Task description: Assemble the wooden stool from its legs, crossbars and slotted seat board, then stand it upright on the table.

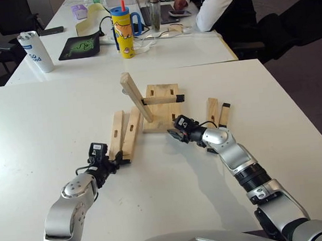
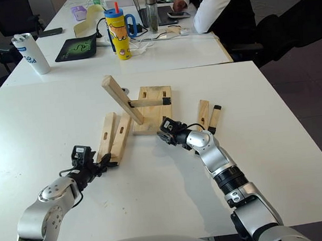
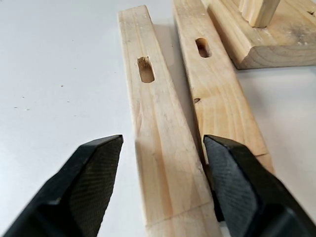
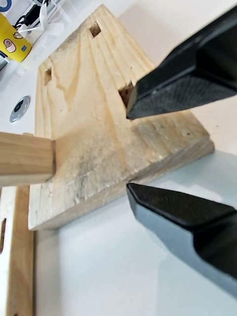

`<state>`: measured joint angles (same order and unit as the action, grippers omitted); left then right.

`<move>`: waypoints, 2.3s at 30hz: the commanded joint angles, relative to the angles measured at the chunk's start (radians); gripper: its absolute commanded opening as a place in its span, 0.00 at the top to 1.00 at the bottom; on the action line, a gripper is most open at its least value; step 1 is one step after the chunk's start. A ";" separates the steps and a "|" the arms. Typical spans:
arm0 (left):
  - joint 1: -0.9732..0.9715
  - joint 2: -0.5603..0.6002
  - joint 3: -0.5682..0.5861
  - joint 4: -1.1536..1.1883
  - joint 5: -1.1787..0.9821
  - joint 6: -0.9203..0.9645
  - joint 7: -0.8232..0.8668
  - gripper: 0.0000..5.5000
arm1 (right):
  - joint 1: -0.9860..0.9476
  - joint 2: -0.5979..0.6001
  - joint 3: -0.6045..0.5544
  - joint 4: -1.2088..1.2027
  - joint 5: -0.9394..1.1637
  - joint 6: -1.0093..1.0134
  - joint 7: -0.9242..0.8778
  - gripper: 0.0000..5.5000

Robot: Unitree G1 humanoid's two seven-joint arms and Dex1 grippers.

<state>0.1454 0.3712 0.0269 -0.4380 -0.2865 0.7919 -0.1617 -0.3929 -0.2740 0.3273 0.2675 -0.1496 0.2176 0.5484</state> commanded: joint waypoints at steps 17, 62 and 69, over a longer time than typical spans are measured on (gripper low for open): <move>-0.006 0.020 0.053 0.068 0.031 -0.002 -0.054 0.62 | 0.023 0.011 -0.001 -0.026 -0.005 0.008 -0.015 0.56; -0.249 0.066 -0.031 -0.172 0.166 -0.613 -0.230 0.62 | -0.605 0.123 -0.661 -0.227 1.474 0.800 -0.414 0.35; -0.234 0.097 -0.032 -0.138 0.216 -0.643 -0.255 0.62 | -0.584 0.104 -0.625 -0.200 1.424 0.790 -0.394 0.55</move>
<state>-0.0993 0.4538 -0.0018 -0.5905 -0.0847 0.1555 -0.4017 -0.9722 -0.1627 -0.3087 0.0624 1.2888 1.0094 0.1422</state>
